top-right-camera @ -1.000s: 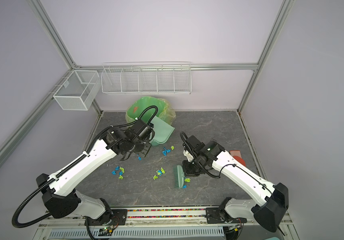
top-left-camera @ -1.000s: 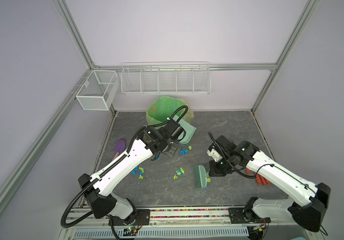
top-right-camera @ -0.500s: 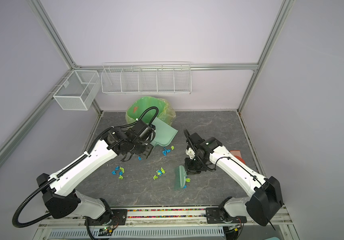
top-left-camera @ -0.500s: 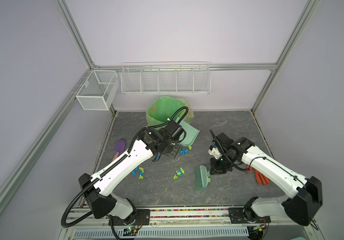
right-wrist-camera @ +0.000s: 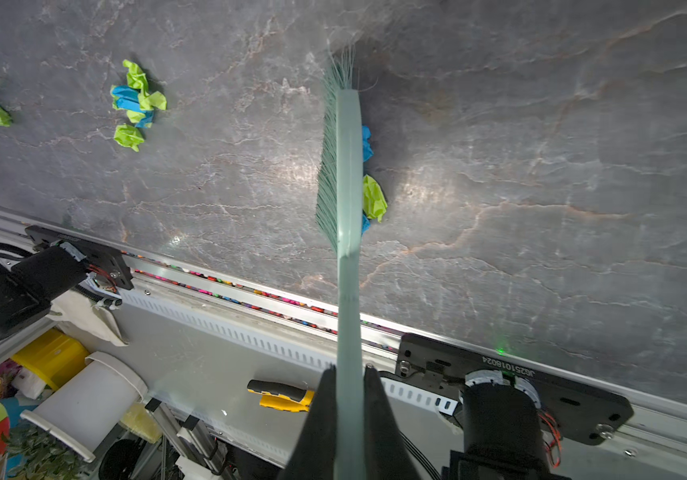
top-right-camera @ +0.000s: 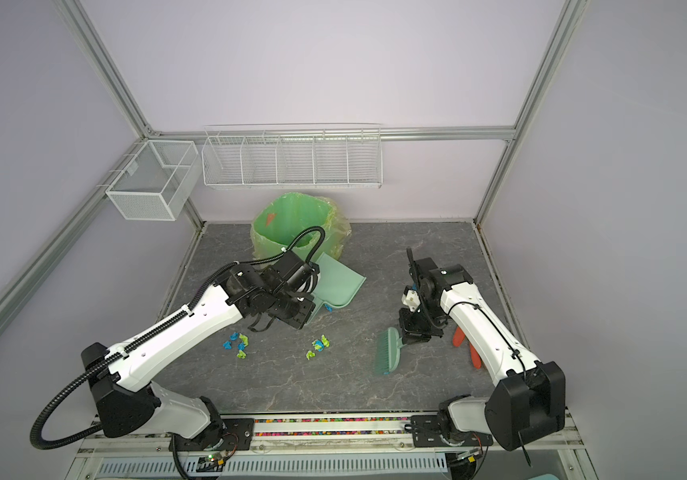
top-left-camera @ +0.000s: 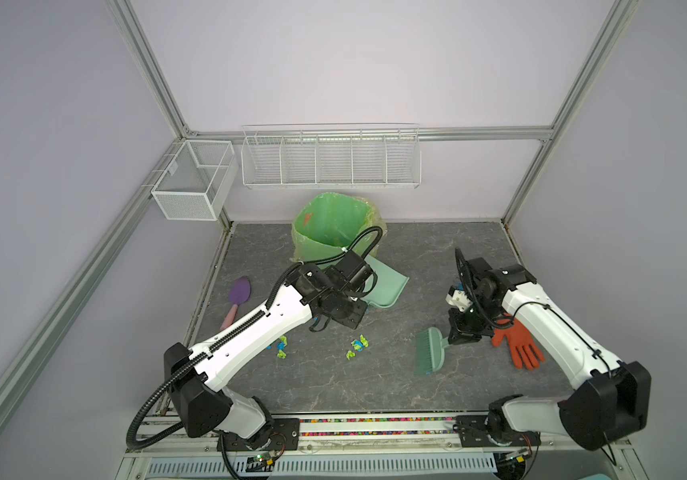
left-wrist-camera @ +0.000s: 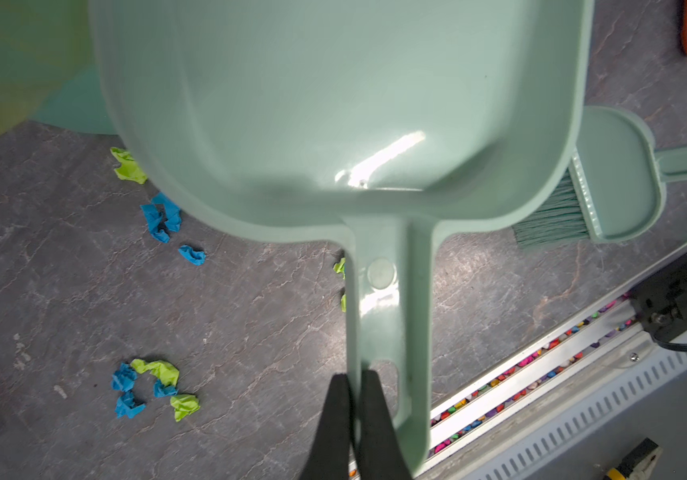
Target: Sweep away the paper scraps from the table
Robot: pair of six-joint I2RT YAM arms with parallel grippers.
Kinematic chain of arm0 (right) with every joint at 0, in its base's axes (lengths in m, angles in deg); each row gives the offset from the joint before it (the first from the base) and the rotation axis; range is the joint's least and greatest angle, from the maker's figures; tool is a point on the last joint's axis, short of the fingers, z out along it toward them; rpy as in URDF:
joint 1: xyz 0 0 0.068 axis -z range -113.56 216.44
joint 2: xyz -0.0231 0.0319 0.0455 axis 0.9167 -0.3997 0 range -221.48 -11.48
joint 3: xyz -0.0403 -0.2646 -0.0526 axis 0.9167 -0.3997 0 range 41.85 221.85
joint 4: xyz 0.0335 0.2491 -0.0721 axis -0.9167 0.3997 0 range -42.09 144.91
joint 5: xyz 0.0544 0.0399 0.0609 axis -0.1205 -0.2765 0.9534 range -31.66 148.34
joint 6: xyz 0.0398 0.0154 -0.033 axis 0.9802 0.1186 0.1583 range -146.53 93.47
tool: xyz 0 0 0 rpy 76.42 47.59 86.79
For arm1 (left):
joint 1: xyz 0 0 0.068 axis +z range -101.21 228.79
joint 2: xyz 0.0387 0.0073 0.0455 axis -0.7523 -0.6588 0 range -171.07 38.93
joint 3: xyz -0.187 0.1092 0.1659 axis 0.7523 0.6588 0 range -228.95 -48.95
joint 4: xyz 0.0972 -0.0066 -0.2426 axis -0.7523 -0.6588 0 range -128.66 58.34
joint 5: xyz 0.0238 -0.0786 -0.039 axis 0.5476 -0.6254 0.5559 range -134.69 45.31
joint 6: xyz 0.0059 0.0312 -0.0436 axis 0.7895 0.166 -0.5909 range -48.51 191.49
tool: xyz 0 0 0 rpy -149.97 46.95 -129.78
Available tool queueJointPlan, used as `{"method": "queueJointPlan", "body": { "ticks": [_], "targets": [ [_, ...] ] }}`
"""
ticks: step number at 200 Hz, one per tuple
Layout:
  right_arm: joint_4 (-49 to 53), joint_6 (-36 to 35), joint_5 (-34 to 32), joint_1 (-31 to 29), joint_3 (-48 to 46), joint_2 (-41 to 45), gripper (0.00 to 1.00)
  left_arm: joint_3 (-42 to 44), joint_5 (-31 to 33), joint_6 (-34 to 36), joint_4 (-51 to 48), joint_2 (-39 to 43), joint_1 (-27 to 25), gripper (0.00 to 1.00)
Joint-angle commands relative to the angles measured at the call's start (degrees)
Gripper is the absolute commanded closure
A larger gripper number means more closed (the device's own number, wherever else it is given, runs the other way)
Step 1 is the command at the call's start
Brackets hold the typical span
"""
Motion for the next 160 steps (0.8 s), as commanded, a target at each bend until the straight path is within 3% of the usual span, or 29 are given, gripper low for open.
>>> {"method": "queueJointPlan", "body": {
  "ticks": [1, 65, 160],
  "targets": [
    [5.01, -2.21, -8.48, 1.75, 3.85, -0.10, 0.93, 1.33, -2.15, -1.76, 2.77, 0.24, -1.67, 1.00],
    [3.68, -0.94, -0.80, 3.30, 12.27, -0.69, 0.93, 1.33, -2.68, -0.36, 2.70, -3.73, -4.21, 1.00],
    [9.89, 1.15, -16.25, 3.61, 16.32, 1.80, 0.93, 9.79, -5.25, -4.31, 7.36, -3.02, -11.52, 1.00]
  ]
}}
